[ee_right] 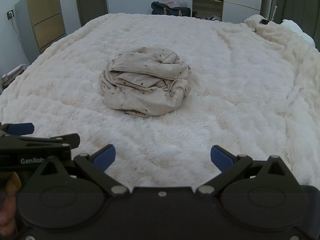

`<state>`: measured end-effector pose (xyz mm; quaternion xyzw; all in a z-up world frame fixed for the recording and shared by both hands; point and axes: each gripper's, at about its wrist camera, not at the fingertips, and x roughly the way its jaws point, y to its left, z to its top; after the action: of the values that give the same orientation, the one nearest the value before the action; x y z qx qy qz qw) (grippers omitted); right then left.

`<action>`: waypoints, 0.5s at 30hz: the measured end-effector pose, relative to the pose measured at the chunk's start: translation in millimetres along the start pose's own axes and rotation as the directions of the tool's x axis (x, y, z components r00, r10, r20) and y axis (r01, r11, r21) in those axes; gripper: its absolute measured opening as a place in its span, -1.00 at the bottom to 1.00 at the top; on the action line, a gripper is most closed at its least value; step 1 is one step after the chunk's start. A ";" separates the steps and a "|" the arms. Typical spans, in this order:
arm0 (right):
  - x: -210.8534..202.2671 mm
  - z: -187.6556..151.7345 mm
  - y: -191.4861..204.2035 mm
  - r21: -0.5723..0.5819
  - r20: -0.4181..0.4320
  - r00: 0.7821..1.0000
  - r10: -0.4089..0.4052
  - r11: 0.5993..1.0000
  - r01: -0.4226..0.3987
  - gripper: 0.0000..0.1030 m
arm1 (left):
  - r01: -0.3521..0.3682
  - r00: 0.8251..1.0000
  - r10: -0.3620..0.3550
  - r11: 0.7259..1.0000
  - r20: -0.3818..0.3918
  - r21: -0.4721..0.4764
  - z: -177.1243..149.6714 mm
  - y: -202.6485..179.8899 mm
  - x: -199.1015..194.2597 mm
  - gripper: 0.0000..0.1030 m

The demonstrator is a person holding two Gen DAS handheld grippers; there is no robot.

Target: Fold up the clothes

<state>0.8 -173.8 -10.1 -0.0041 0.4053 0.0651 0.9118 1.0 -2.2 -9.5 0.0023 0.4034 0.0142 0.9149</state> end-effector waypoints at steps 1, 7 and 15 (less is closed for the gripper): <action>0.0 -0.1 -0.2 0.001 0.000 1.000 0.001 1.000 -0.001 1.00 | 0.000 1.000 0.000 1.000 0.000 0.000 -0.1 -0.2 0.2 1.00; 0.1 -0.3 0.1 -0.001 0.000 1.000 0.000 1.000 0.000 1.00 | -0.002 1.000 0.002 1.000 -0.001 0.000 -0.7 -0.5 1.2 1.00; 0.1 0.4 1.2 -0.002 -0.001 1.000 0.001 1.000 -0.001 1.00 | -0.005 1.000 0.005 1.000 0.001 0.002 -1.1 -1.2 1.8 1.00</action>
<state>1.0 -172.6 -9.9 -0.0050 0.4058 0.0659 0.9116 1.4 -3.3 -11.6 0.0041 0.4030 0.0161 0.9150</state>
